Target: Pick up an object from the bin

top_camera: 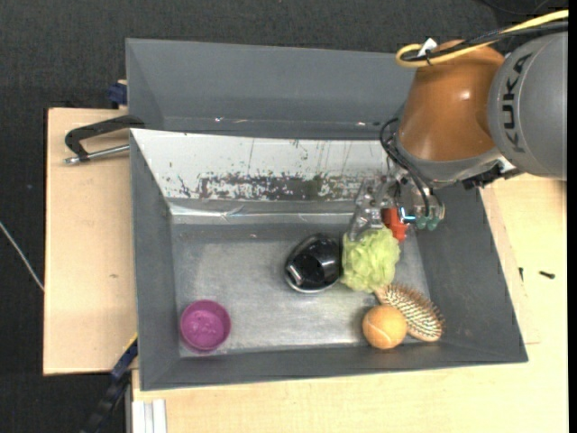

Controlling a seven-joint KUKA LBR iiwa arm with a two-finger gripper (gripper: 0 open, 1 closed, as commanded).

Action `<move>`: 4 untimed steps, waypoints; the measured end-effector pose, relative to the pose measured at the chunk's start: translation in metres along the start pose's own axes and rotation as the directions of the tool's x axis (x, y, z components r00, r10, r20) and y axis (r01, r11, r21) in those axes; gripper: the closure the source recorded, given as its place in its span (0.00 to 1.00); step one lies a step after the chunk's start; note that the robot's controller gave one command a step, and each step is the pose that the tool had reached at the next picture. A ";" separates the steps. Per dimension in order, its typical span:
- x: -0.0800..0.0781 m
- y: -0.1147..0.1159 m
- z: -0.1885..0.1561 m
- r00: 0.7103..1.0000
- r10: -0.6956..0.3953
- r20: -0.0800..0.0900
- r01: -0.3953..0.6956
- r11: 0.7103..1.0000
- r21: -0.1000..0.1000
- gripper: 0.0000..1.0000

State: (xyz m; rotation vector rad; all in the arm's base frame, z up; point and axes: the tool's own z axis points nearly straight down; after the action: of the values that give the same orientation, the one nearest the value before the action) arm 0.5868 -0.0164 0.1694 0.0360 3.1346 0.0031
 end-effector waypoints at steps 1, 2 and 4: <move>0.001 -0.036 -0.003 1.000 -0.005 0.000 0.005 1.000 0.001 1.00; 0.000 -0.060 -0.006 1.000 0.001 0.000 -0.001 1.000 0.004 1.00; -0.010 -0.063 -0.006 1.000 0.026 0.000 -0.026 1.000 0.001 1.00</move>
Offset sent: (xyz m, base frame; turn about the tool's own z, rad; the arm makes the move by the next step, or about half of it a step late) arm -0.0036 -0.0333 0.0133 0.0009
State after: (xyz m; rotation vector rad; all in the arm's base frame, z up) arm 0.5956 -0.0796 0.1748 0.0766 3.1335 0.0016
